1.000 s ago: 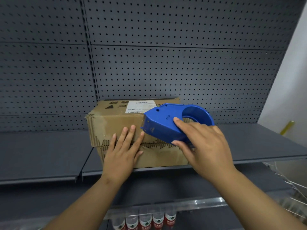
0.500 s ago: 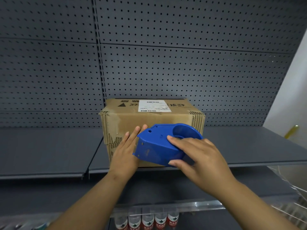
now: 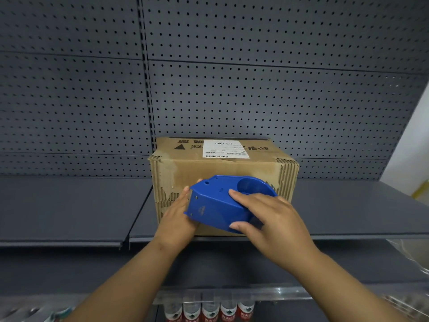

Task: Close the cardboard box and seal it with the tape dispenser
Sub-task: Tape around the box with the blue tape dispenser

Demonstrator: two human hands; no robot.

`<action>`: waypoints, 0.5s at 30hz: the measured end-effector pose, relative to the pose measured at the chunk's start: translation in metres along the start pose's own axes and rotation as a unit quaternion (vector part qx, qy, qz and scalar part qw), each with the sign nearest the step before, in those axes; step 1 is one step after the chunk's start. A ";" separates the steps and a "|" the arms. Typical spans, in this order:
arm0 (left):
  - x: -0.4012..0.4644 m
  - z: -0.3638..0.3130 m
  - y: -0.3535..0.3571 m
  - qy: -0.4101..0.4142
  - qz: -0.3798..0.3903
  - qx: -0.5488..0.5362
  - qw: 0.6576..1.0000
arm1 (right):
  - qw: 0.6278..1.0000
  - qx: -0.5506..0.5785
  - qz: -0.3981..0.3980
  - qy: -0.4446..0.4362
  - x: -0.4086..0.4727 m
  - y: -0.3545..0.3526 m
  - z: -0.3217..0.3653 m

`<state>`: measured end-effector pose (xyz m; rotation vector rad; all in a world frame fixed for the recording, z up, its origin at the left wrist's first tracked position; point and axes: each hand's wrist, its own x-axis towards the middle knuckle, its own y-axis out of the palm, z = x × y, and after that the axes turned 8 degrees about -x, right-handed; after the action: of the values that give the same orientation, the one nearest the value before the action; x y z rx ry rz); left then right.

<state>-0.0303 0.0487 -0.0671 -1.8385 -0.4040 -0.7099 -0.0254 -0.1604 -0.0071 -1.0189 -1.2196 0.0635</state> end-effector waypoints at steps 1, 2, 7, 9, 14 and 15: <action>0.000 0.000 -0.001 0.001 -0.003 0.014 1.000 | 1.000 -0.002 0.002 -0.002 0.001 0.001 0.001; 0.000 -0.002 -0.003 -0.010 0.006 0.002 1.000 | 1.000 -0.003 0.004 -0.001 0.002 0.002 0.002; 0.004 -0.010 -0.011 -0.095 0.044 -0.049 0.993 | 1.000 0.002 0.007 0.014 0.002 0.006 0.002; 0.002 -0.009 -0.011 -0.074 0.054 -0.024 0.996 | 1.000 -0.004 0.006 0.011 0.002 0.008 0.003; -0.011 0.014 -0.008 -0.028 0.002 -0.035 0.999 | 1.000 -0.023 0.006 -0.003 0.002 0.011 0.002; -0.015 0.020 -0.009 0.008 0.003 -0.007 1.000 | 1.000 -0.028 0.006 -0.007 0.001 0.012 0.002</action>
<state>-0.0413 0.0713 -0.0750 -1.8454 -0.3845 -0.7254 -0.0207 -0.1519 -0.0140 -1.0757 -1.2335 0.0457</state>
